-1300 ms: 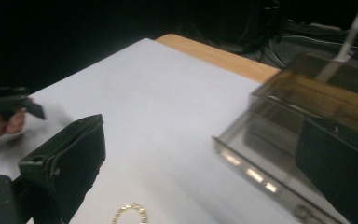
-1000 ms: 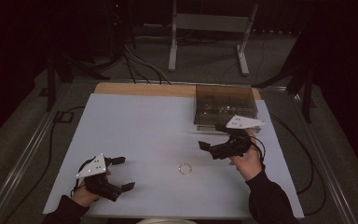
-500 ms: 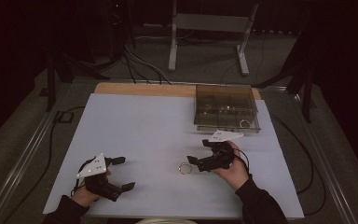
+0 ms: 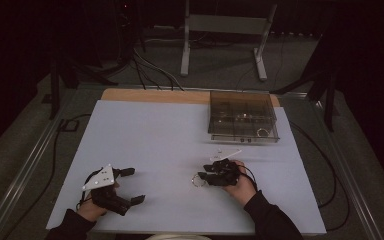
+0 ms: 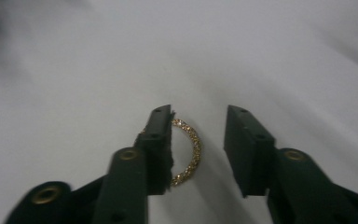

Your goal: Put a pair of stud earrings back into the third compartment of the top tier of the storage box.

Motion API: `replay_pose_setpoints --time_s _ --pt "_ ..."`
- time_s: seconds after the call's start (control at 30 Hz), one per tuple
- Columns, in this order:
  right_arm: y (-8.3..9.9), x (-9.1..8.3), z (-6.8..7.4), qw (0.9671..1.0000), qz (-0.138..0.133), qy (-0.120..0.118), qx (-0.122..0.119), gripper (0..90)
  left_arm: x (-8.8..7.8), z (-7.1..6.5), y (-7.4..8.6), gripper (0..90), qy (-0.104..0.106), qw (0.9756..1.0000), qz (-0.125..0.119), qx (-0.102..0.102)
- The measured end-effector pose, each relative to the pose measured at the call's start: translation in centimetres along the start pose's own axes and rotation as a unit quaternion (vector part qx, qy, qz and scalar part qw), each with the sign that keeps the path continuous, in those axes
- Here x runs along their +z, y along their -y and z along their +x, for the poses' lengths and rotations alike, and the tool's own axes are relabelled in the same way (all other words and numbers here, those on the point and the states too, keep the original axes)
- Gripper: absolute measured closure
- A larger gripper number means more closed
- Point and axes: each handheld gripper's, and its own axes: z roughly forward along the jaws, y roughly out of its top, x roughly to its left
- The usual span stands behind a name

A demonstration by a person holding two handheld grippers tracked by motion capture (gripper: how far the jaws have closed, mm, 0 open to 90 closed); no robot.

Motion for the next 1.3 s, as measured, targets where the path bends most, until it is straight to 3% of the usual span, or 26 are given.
replay_pose_setpoints --time_s 0.27,0.57,0.73,0.93,1.3 --pt "0.2 1.6 0.1 0.9993 0.023 0.011 -0.026 75.9 0.0 0.0 0.0 0.5 -0.002 1.0 -0.002 0.002" --pt "0.2 1.8 1.0 0.9969 0.024 0.041 -0.062 86.2 0.0 0.0 0.0 0.5 -0.001 1.0 0.0 0.001" --pt "-0.1 1.7 0.7 0.9983 0.027 0.03 -0.041 87.1 0.0 0.0 0.0 0.5 -0.002 1.0 0.0 0.001" --pt "-0.4 0.9 0.6 0.9989 0.019 0.028 -0.033 87.3 0.0 0.1 0.1 0.5 -0.002 1.0 0.0 -0.003" --pt "-1.7 -1.8 0.5 0.9997 -0.008 0.013 -0.018 87.3 0.0 0.0 0.0 0.5 -0.001 1.0 0.0 -0.001"
